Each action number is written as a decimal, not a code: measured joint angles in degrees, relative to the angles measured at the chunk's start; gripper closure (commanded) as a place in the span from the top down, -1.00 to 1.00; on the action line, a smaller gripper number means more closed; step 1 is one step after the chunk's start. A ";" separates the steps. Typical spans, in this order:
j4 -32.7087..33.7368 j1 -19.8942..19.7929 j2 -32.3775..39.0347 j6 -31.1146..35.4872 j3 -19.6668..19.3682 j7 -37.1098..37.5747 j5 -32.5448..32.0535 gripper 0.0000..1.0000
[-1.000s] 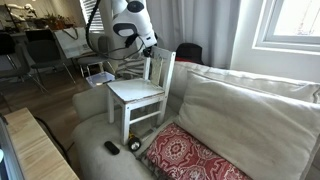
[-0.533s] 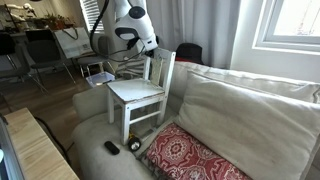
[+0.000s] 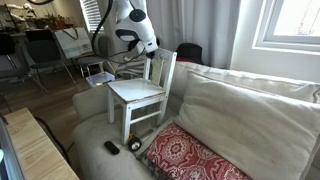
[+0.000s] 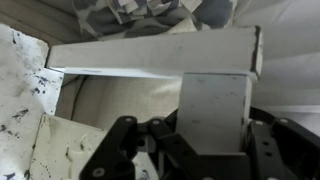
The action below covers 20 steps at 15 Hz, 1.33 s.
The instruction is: Turn the chair then put the pillow on the chair
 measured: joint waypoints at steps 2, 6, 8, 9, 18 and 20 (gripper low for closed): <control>-0.57 -0.52 -0.15 0.01 0.67 -0.83 0.00 -0.89; -5.82 -1.14 -3.94 -0.78 0.95 -0.98 0.55 -0.89; -10.15 -1.17 -7.62 -1.40 0.47 -0.68 1.40 -0.89; -12.32 -1.16 -9.61 -2.09 0.18 -0.41 1.78 -0.89; -27.78 -2.26 -27.59 -20.52 -0.18 0.44 1.32 -0.89; -29.61 -0.93 -31.46 -26.80 -2.65 -1.34 2.69 -0.89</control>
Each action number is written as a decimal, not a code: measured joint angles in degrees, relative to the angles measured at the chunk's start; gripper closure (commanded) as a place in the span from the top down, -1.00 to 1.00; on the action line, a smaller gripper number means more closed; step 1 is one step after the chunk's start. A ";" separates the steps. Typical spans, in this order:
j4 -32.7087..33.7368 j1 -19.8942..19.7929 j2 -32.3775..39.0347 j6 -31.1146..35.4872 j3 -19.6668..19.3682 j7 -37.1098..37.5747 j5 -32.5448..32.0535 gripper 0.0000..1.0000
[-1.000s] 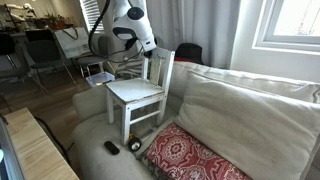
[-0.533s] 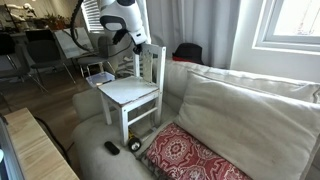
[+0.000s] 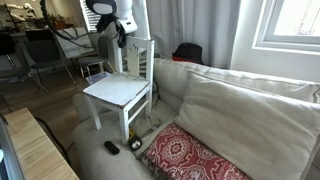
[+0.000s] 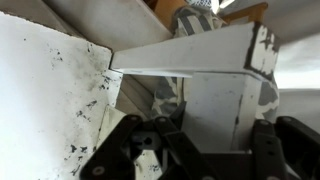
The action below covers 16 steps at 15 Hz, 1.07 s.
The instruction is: Turn the chair then put the pillow on the chair
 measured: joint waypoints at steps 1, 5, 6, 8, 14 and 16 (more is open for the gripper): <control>-0.62 1.15 -1.72 -3.14 -1.87 -0.73 0.30 -0.89; -2.20 7.83 -7.50 -13.47 -11.01 -2.52 0.28 -0.89; -2.37 9.52 -8.40 -14.85 -12.99 -2.82 0.09 -0.89; -2.56 12.38 -9.58 -16.53 -16.15 -3.36 -0.06 -0.89; -3.10 16.62 -12.05 -21.22 -20.33 -6.29 -0.06 -0.89; -3.24 17.11 -13.78 -24.25 -21.11 -7.10 -0.49 -0.89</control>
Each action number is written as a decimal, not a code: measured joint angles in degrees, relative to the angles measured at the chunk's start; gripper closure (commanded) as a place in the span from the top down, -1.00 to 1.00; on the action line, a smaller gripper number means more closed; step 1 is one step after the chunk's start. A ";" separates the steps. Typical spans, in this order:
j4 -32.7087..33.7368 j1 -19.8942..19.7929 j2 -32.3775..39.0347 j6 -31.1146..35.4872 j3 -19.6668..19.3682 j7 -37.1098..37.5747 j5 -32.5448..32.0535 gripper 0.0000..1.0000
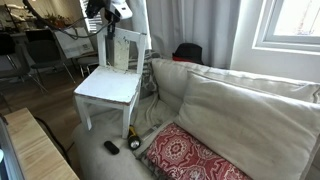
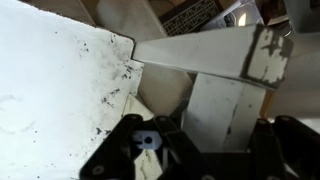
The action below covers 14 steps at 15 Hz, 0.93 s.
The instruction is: Turn the chair then put the pillow on the chair
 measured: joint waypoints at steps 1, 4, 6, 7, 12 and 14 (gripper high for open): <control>-0.03 0.29 -0.92 -1.19 -0.39 -0.02 -0.27 -0.89; -0.03 1.13 -3.57 -3.65 -1.49 -0.01 -1.62 -0.89; 0.00 1.52 -4.66 -4.34 -1.88 -0.01 -2.72 -0.89; 0.15 1.75 -4.88 -4.46 -2.05 -0.02 -3.61 -0.89; 2.59 2.71 -4.12 -4.46 -3.15 -0.05 -11.00 -0.89; 3.44 2.75 -3.44 -4.46 -3.60 -0.02 -13.50 -0.89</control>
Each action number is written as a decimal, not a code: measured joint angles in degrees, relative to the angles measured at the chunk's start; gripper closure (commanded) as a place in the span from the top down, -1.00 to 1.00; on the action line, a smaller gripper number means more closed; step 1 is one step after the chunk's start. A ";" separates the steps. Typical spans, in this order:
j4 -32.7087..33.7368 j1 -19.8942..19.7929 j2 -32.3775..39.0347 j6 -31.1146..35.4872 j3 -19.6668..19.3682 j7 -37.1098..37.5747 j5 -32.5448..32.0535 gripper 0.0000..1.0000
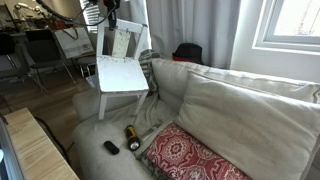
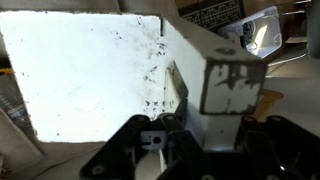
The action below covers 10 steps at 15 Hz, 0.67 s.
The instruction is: Turn the chair then put the pillow on the chair
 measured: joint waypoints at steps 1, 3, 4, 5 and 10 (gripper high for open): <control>0.33 0.00 0.32 0.00 -0.35 0.00 -1.24 -0.89; 0.91 -0.02 0.78 0.00 -1.40 0.21 -4.25 -0.89; 1.17 -0.09 1.01 0.00 -1.99 0.21 -5.71 -0.89; 1.46 -0.16 1.26 0.05 -2.60 0.20 -6.98 -0.89; 4.36 -0.39 3.59 0.19 -4.34 -0.07 -11.83 -0.89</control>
